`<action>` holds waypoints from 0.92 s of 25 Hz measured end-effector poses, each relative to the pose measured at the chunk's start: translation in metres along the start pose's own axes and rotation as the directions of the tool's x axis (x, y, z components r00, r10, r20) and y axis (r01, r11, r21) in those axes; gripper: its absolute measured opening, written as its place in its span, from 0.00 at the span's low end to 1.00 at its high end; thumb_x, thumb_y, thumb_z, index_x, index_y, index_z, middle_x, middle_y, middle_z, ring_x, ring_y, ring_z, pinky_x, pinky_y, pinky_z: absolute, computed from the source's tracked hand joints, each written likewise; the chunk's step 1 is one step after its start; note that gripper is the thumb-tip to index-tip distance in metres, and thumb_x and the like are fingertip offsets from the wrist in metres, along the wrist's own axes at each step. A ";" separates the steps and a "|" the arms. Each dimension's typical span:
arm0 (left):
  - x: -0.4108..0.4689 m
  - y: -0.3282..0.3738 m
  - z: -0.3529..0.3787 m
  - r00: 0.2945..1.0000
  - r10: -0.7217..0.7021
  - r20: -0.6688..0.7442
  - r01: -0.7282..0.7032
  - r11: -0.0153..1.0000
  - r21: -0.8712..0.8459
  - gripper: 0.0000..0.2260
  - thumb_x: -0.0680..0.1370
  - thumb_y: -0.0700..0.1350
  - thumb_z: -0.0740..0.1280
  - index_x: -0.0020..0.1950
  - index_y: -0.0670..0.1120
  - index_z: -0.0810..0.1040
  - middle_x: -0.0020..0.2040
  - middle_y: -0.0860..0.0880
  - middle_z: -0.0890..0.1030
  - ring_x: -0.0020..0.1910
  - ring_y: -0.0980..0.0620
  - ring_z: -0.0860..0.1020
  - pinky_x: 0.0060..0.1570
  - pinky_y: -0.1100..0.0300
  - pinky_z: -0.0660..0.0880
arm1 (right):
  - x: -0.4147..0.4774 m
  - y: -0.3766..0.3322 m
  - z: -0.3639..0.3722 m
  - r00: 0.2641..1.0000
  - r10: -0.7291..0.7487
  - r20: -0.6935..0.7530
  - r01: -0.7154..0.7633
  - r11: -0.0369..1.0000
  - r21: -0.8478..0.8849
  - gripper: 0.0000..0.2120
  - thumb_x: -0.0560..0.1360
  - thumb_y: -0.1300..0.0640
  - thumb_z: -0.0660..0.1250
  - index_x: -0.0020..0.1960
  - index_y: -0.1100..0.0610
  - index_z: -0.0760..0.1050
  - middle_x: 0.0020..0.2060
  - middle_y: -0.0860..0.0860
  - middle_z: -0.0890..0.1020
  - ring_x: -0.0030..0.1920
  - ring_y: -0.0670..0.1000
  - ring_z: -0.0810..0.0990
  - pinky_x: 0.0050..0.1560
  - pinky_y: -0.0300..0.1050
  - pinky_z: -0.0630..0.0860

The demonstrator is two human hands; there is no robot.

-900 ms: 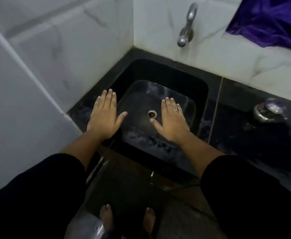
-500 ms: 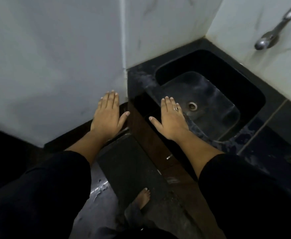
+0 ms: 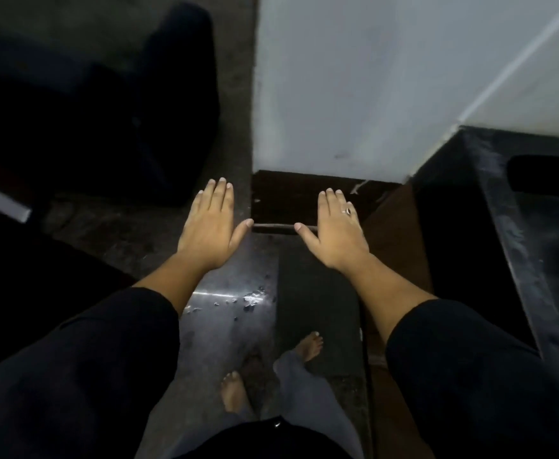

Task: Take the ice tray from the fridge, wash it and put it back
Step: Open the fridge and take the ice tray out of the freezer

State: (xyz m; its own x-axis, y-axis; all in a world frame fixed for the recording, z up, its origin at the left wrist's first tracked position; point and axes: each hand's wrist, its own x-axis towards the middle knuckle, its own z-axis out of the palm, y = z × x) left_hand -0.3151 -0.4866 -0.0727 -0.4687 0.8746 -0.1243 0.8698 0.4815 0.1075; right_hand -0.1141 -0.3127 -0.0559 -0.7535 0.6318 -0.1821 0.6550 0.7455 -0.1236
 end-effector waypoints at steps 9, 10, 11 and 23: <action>-0.177 -0.100 0.019 0.840 -0.543 -0.016 0.540 0.839 -0.069 0.38 0.85 0.64 0.47 0.84 0.35 0.53 0.85 0.36 0.56 0.85 0.39 0.52 0.84 0.43 0.51 | 0.009 -0.172 0.039 0.855 -0.496 0.151 0.508 0.860 -0.049 0.43 0.83 0.33 0.51 0.84 0.64 0.50 0.83 0.61 0.54 0.84 0.60 0.49 0.83 0.58 0.48; -0.198 -0.101 0.020 0.805 -0.592 -0.017 0.590 0.804 -0.077 0.39 0.85 0.64 0.47 0.84 0.35 0.53 0.85 0.37 0.56 0.85 0.39 0.52 0.84 0.44 0.50 | 0.006 -0.187 0.042 0.824 -0.542 0.167 0.555 0.830 -0.046 0.43 0.83 0.33 0.51 0.84 0.64 0.49 0.83 0.60 0.54 0.84 0.60 0.48 0.83 0.58 0.48; -0.219 -0.102 0.022 0.769 -0.638 -0.023 0.635 0.768 -0.079 0.39 0.85 0.64 0.46 0.85 0.36 0.53 0.85 0.37 0.55 0.85 0.39 0.51 0.84 0.44 0.50 | 0.003 -0.202 0.044 0.789 -0.587 0.178 0.602 0.797 -0.039 0.43 0.83 0.33 0.50 0.84 0.64 0.49 0.83 0.60 0.54 0.84 0.59 0.48 0.83 0.58 0.48; -0.476 -0.079 0.001 0.427 -0.884 -0.191 0.899 0.438 -0.018 0.36 0.85 0.63 0.48 0.83 0.37 0.62 0.81 0.39 0.68 0.80 0.40 0.65 0.81 0.42 0.60 | -0.115 -0.386 0.044 0.291 -0.944 0.153 0.955 0.297 0.016 0.43 0.82 0.32 0.50 0.83 0.63 0.51 0.82 0.60 0.58 0.84 0.60 0.50 0.83 0.58 0.50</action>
State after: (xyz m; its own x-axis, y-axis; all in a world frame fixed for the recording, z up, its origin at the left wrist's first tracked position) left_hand -0.1607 -0.9409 -0.0232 -0.9983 -0.0416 0.0400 -0.0434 0.9980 -0.0468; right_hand -0.2779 -0.6827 -0.0300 -0.8292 -0.5523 -0.0856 -0.5237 0.8213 -0.2260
